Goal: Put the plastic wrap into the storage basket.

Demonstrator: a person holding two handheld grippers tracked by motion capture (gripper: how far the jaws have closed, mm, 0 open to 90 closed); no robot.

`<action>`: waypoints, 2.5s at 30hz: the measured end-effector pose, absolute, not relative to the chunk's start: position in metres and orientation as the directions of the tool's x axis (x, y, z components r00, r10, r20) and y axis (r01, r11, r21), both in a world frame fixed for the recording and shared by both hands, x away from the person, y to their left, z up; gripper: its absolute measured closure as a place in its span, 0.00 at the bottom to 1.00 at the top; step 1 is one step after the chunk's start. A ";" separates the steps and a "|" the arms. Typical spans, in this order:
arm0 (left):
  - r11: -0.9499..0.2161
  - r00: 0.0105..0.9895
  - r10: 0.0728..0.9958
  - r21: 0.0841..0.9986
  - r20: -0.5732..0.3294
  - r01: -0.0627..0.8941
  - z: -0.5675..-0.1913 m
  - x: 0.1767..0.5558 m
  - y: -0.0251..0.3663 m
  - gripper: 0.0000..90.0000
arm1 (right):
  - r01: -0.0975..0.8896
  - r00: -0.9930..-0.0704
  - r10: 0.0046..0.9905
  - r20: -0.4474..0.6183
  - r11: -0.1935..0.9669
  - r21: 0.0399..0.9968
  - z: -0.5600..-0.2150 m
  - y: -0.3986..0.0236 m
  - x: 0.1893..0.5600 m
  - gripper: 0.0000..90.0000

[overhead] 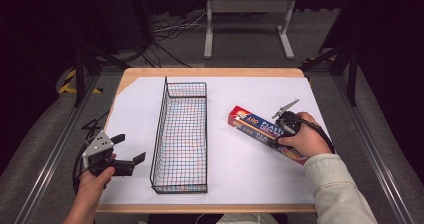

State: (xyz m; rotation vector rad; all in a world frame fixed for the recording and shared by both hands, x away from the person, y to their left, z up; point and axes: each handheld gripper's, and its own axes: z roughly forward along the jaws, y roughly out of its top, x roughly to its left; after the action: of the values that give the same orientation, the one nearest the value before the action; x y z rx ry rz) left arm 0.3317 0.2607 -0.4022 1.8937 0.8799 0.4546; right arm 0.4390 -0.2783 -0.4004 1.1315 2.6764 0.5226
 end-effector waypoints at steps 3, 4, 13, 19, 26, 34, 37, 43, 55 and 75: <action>-0.277 0.671 0.740 0.883 -0.057 0.380 -0.402 0.331 0.260 0.03 | 0.674 -0.682 0.731 -0.020 0.639 0.371 -0.402 -0.279 0.441 0.21; -0.281 0.673 0.738 0.881 -0.055 0.380 -0.402 0.331 0.260 0.03 | 0.673 -0.686 0.727 -0.020 0.645 0.362 -0.403 -0.279 0.442 0.21; -0.277 0.671 0.739 0.882 -0.058 0.381 -0.402 0.331 0.260 0.03 | 0.678 -0.707 0.707 -0.011 0.681 0.277 -0.405 -0.277 0.443 0.40; -0.280 0.674 0.737 0.883 -0.055 0.378 -0.402 0.331 0.261 0.03 | 0.694 -0.694 0.720 -0.008 0.673 0.256 -0.402 -0.271 0.441 0.42; -0.277 0.674 0.737 0.884 -0.056 0.377 -0.402 0.331 0.261 0.03 | 0.748 -0.630 0.776 0.024 0.598 0.289 -0.391 -0.265 0.436 0.44; -0.269 0.670 0.740 0.885 -0.062 0.379 -0.402 0.331 0.262 0.03 | 0.795 -0.537 0.843 0.028 0.495 0.350 -0.369 -0.254 0.430 0.45; -0.272 0.671 0.739 0.886 -0.059 0.376 -0.401 0.331 0.262 0.03 | 0.809 -0.506 0.861 0.041 0.458 0.367 -0.363 -0.251 0.429 0.45; -0.265 0.668 0.741 0.887 -0.064 0.379 -0.401 0.331 0.262 0.03 | 0.831 -0.437 0.898 0.052 0.381 0.405 -0.346 -0.241 0.426 0.45; -0.258 0.663 0.745 0.886 -0.071 0.384 -0.401 0.332 0.263 0.03 | 0.877 -0.265 0.959 0.100 0.197 0.439 -0.322 -0.222 0.422 0.45; -0.232 0.650 0.755 0.891 -0.088 0.390 -0.400 0.341 0.261 0.03 | 0.881 -0.035 0.980 0.194 -0.062 0.470 -0.295 -0.194 0.419 0.45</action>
State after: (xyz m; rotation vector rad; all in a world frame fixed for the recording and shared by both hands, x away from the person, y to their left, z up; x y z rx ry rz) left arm 0.3411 0.2615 -0.3997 1.8506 0.9103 0.4483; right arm 0.4190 -0.1945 -0.2951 2.0277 1.9987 0.7162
